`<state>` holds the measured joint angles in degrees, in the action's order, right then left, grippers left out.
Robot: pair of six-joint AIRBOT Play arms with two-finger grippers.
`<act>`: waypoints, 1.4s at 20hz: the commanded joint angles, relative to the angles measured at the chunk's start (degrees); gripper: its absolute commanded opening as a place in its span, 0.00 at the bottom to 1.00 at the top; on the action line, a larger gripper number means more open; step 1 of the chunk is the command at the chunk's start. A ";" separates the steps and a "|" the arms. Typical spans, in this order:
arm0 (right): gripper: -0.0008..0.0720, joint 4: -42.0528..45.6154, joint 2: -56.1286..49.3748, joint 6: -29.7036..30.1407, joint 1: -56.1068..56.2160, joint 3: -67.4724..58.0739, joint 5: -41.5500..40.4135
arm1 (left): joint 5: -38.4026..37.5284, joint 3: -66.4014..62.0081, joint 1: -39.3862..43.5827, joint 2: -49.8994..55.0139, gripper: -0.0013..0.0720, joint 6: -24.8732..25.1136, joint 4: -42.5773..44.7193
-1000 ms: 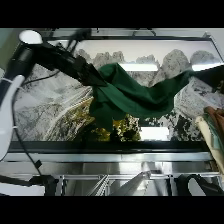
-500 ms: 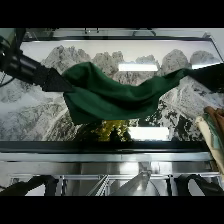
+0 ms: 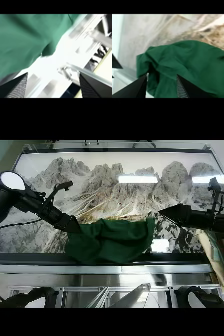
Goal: Fold the shirts.
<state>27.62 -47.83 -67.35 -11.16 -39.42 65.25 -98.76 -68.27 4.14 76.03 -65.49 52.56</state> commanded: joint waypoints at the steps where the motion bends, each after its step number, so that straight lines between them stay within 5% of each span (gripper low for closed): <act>1: 0.57 7.89 -1.51 -0.46 -1.86 1.49 -1.36 | -2.08 1.68 -4.90 4.48 1.00 -2.45 3.26; 7: 0.57 21.55 -7.72 -3.85 -1.95 5.40 -0.39 | 1.60 8.11 -11.58 6.43 1.00 -3.17 3.32; 16: 0.57 14.29 -23.23 3.23 7.91 6.69 -5.27 | 21.66 24.48 -8.37 6.47 0.97 -1.60 2.89; 17: 0.54 12.02 -23.98 4.35 9.25 6.69 -5.92 | 23.89 24.55 -6.93 6.47 0.97 -1.57 2.97; 18: 0.40 9.88 -24.33 5.68 10.05 6.69 -6.38 | 25.22 24.55 -6.08 6.47 0.94 -1.57 2.99; 20: 0.04 6.67 -24.02 8.61 10.10 6.67 -5.86 | 26.93 24.44 -5.35 6.45 0.30 -0.72 3.30; 21: 0.05 6.32 -23.47 8.94 10.03 6.60 -5.86 | 27.23 24.44 -5.38 6.45 0.01 0.09 3.13; 28: 0.04 4.61 -11.34 8.07 9.07 5.14 0.42 | 25.20 24.33 -6.93 -2.86 0.04 6.08 -8.74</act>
<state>34.20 -64.07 -59.05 -1.63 -33.45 61.67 -72.38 -43.90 -1.91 78.19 -62.87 50.94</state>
